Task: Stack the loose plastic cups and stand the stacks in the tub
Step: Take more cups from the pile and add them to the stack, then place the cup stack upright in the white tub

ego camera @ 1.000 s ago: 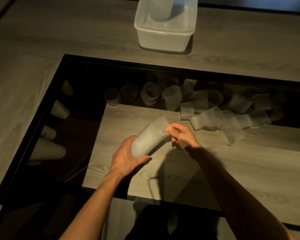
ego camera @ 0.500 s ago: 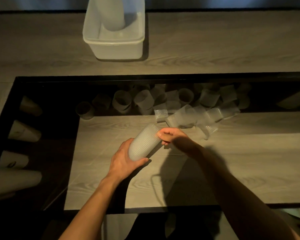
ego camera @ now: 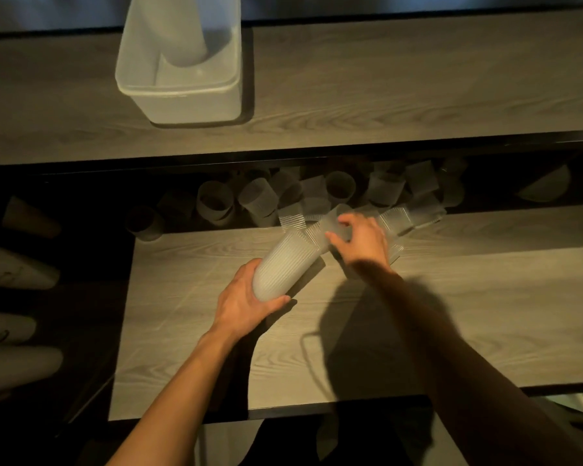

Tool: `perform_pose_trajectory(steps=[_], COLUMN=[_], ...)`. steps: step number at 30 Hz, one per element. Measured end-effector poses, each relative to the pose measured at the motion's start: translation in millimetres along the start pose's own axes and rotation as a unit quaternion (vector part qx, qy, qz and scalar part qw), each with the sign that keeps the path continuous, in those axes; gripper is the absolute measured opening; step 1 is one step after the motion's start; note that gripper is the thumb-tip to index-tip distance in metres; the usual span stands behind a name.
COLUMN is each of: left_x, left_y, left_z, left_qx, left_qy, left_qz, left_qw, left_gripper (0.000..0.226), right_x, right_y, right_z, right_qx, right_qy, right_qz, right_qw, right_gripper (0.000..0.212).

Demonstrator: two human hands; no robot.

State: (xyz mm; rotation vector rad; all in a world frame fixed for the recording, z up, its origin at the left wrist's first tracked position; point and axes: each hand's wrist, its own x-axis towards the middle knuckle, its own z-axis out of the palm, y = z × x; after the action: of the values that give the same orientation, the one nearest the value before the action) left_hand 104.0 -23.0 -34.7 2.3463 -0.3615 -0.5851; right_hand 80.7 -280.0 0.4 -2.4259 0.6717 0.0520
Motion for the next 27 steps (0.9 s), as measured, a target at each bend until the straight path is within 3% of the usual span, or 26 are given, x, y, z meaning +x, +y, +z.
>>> perform_pose_trajectory(steps=[2, 5, 7, 9, 12, 17, 20, 22, 25, 27], left_x=[2, 3, 3, 2, -1, -11, -14, -18, -21, -26], left_y=[5, 10, 13, 15, 25, 43, 52, 63, 80, 91], left_z=[2, 4, 6, 9, 12, 11, 9, 5, -2, -12], left_qx=[0.012, 0.021, 0.020, 0.017, 0.012, 0.005, -0.004, -0.008, -0.008, -0.014], left_qy=[-0.006, 0.000, 0.005, 0.019, 0.036, 0.048, 0.059, 0.070, 0.078, 0.095], left_qz=[0.008, 0.017, 0.020, 0.018, 0.021, 0.036, 0.035, 0.041, 0.065, 0.073], left_qw=[1.000, 1.000, 1.000, 1.000, 0.999, 0.998, 0.998, 0.997, 0.995, 0.993], left_gripper=[0.088, 0.087, 0.086, 0.085, 0.088, 0.086, 0.088, 0.089, 0.088, 0.086], right_x=[0, -3, -8, -14, -21, -28, -28, -26, -26, -28], right_y=[2, 3, 4, 4, 7, -2, -8, -13, -28, -43], right_z=[4, -2, -8, -12, -16, -44, -56, -63, -64, -73], right_qx=[-0.029, 0.127, 0.267, 0.303, 0.303, 0.284, 0.275, 0.263, 0.207, 0.211], right_qy=[0.004, 0.061, 0.033, -0.029, -0.121, -0.180, -0.093, -0.030, -0.093, -0.113], right_qz=[-0.019, -0.025, -0.033, -0.050, -0.056, -0.059, -0.101, -0.115, -0.156, -0.169], right_qw=[0.999, 0.990, 0.963, 0.951, 0.944, 0.940, 0.952, 0.958, 0.961, 0.956], right_gripper=[0.025, 0.013, 0.009, 0.012, 0.016, 0.021, 0.018, 0.033, 0.053, 0.051])
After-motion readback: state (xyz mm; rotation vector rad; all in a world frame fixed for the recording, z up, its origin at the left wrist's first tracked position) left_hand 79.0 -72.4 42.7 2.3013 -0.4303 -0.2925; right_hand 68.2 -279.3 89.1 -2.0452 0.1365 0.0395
